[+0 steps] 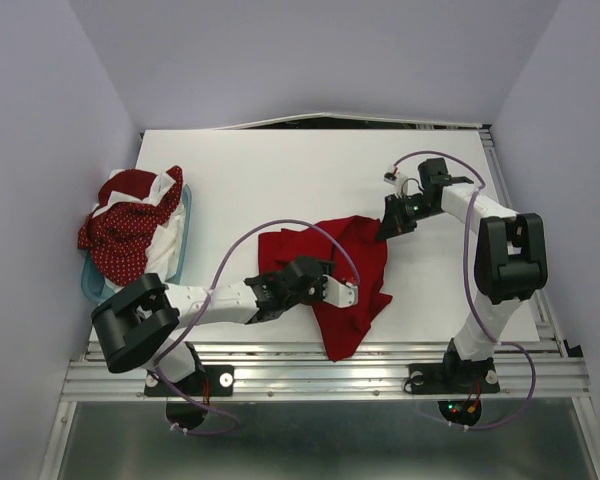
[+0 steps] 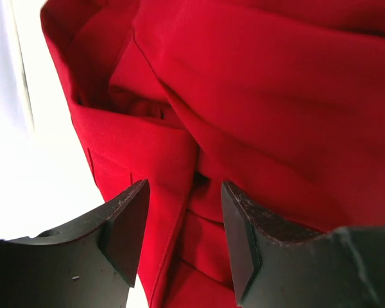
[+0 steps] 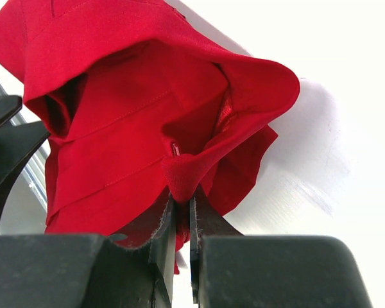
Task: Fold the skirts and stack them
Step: Flatten the skirt out
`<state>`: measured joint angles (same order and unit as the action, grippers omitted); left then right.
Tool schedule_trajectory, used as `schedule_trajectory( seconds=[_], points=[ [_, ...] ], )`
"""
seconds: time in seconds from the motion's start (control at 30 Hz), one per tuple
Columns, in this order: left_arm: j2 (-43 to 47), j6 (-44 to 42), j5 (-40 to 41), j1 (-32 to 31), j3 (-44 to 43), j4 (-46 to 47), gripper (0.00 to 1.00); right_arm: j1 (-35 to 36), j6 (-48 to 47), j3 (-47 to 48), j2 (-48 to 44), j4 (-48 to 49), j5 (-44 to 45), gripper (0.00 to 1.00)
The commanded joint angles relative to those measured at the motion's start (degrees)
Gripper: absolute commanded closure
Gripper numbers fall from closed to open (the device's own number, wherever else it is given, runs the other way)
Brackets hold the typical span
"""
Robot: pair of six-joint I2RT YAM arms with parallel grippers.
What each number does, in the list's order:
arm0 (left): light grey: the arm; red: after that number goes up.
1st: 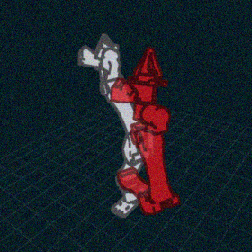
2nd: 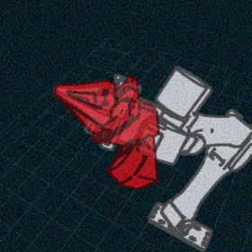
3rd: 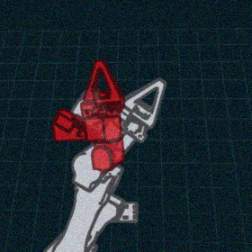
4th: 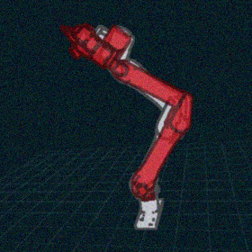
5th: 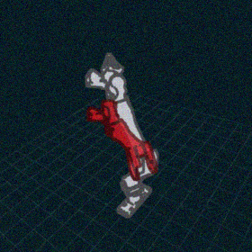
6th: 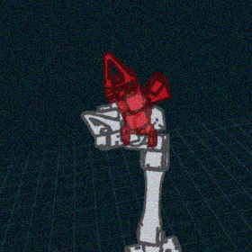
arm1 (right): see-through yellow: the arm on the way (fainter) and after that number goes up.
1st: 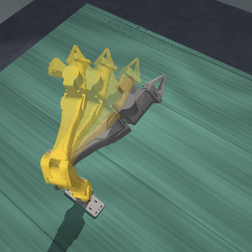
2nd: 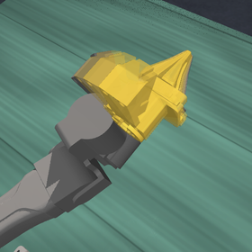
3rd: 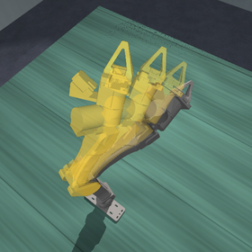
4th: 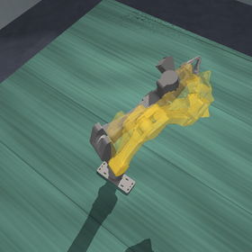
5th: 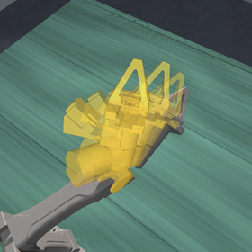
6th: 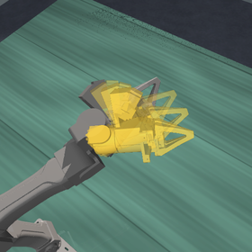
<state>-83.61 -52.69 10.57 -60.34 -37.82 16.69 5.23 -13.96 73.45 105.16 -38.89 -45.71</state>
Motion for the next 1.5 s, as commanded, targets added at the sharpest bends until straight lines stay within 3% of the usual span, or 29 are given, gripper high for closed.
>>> schedule_trajectory(
  seconds=[0.0, 0.2, 0.33, 0.43, 0.67, 0.8, 0.9, 0.97, 1.1, 1.13, 1.27, 1.47],
  points=[
    [3.02, 2.15, -0.72, -1.19, 0.38, -0.95, 0.40, -0.05, -0.37, 1.08, 0.22, -0.74, -1.66, 0.99],
    [-3.21, 2.50, 5.34, -0.22, -1.81, 4.93, 0.41, -0.05, -1.07, 0.47, 0.04, -0.83, -1.40, 0.99],
    [-7.44, 5.04, 4.38, 3.99, -6.80, 2.83, 0.44, -0.05, -1.69, 0.38, -0.22, -1.36, -0.96, 0.99],
    [-7.71, 4.88, 4.46, 6.72, -8.23, 3.26, 0.50, -0.05, -1.86, 0.38, -0.31, -1.53, -0.87, 0.99],
    [1.60, 6.98, 0.70, 8.04, -7.97, 0.21, 0.71, -0.05, -1.86, 0.73, -0.75, -1.71, -0.69, 0.99],
    [6.44, 8.04, -0.11, 8.57, -9.02, -4.46, 0.73, -0.05, -2.04, 1.43, -1.19, -1.62, -0.25, 0.99],
    [5.84, 8.04, -0.11, 10.32, -10.07, -5.35, 0.73, -0.05, -1.95, 1.70, -1.45, -1.62, -0.60, 0.99],
    [3.91, 10.40, -3.26, 12.17, -10.78, -5.70, 0.91, -0.05, -1.86, 1.70, -1.37, -1.62, -0.78, 0.99],
    [0.57, 11.46, -5.11, 14.27, -13.41, -5.88, 0.93, -0.05, -2.04, 1.52, -1.36, -1.71, -1.04, 0.99],
    [0.12, 11.47, -6.16, 14.72, -13.94, -6.57, 0.92, -0.05, -2.04, 1.52, -1.37, -1.89, -1.04, 0.99],
    [2.48, 7.08, -13.09, 15.42, -11.14, -8.69, 0.71, -0.05, -2.30, 1.70, -1.19, -2.06, -1.04, 0.99],
    [2.76, 0.75, -13.99, 15.16, -6.74, -10.18, 0.50, -0.05, -2.30, 2.05, 0.04, -2.15, -1.48, 0.99]
  ],
)
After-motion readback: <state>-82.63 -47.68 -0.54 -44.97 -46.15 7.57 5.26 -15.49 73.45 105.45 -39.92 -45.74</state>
